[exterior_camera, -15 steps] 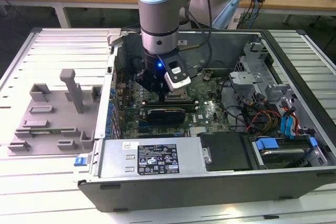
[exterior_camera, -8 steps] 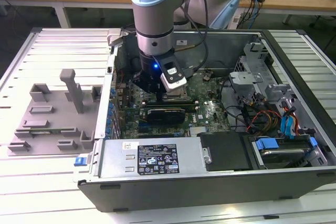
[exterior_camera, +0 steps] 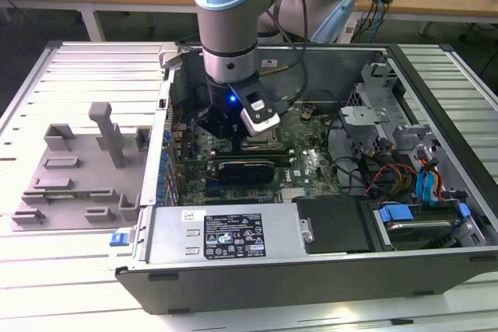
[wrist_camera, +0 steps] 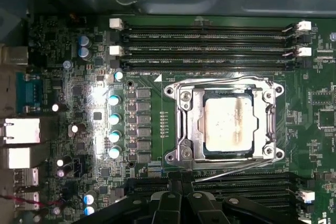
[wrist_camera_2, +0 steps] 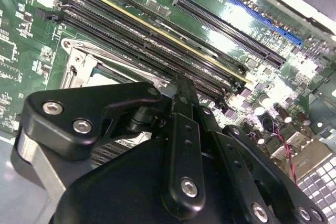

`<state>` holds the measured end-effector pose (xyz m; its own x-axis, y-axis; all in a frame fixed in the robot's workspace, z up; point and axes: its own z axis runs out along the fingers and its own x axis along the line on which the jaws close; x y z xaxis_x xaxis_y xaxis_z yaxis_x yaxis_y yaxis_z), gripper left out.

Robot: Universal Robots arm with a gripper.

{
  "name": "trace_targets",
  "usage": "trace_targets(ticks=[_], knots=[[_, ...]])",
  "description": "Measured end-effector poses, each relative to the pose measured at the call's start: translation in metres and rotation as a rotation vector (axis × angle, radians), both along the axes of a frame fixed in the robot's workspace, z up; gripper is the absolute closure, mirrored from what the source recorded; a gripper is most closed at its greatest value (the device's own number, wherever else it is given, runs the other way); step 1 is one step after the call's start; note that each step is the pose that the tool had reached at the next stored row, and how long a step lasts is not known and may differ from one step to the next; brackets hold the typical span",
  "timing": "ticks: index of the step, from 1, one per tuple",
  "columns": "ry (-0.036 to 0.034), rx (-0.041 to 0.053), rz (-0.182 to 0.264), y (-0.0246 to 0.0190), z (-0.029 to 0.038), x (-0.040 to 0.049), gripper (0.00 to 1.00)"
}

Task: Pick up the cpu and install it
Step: 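Install the second cpu locking lever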

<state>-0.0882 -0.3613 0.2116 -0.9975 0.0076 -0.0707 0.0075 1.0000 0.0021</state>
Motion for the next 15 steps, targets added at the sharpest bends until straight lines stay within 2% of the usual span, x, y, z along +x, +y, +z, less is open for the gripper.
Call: trace_targets(ticks=[5,6,7,9,10,11,12,13,15], knots=[[0.0001,0.0001,0.031,-0.0016,0.0,0.0009,0.89],[-0.0022,0.0037,0.042,-0.0019,0.0001,0.0013,0.89],[-0.0132,0.0107,0.053,-0.0021,0.0,0.0014,0.89],[-0.0262,0.0143,0.059,-0.0023,0.0001,0.0014,0.89],[-0.0364,0.0161,0.061,-0.0023,0.0,0.0014,0.89],[-0.051,0.018,0.062,-0.0023,-0.0006,0.0001,0.89],[-0.0582,0.0181,0.062,-0.0023,-0.001,-0.0033,0.89],[-0.0651,0.0181,0.062,-0.0023,-0.0015,-0.0104,0.89],[-0.0678,0.0216,0.062,-0.0033,-0.0016,-0.0125,0.89]])
